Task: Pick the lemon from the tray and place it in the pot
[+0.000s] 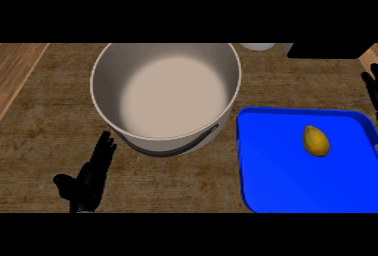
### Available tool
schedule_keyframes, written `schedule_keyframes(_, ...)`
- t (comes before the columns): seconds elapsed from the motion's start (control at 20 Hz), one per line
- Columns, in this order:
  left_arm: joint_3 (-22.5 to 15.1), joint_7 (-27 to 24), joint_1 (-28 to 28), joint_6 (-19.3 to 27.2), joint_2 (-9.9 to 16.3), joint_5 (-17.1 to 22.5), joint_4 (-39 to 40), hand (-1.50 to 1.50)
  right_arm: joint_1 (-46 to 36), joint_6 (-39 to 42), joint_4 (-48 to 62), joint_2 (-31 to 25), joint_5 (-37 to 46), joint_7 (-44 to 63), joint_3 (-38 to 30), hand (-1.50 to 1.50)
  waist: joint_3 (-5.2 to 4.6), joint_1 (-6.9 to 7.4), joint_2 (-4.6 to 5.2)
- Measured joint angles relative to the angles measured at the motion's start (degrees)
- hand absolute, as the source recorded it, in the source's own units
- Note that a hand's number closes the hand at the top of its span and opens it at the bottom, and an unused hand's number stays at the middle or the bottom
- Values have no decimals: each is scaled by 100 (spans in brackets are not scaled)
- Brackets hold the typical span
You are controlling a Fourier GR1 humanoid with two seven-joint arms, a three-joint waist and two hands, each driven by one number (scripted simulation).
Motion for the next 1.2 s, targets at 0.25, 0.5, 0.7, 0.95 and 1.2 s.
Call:
schedule_keyframes(0.25,336,482,-314,301,807,-468,0,0,-58,-180,525,141,594,-133,311,150,-12,12,92)
schedule_keyframes(0.5,527,1010,-393,474,1410,-739,195,0,126,-1408,1147,-327,2008,-264,179,-150,-38,-96,164)
schedule_keyframes(0.7,542,1714,-666,495,1698,-835,191,0,251,-2787,1229,115,3206,-303,578,-150,-31,-104,135)
schedule_keyframes(0.95,557,2464,-861,487,1925,-926,-40,0,365,-3470,983,246,4713,814,1250,-150,-40,-113,96)
schedule_keyframes(1.2,583,2692,-925,463,1988,-957,-99,0,431,-2646,712,-273,5634,2498,1500,-150,-60,-139,75)
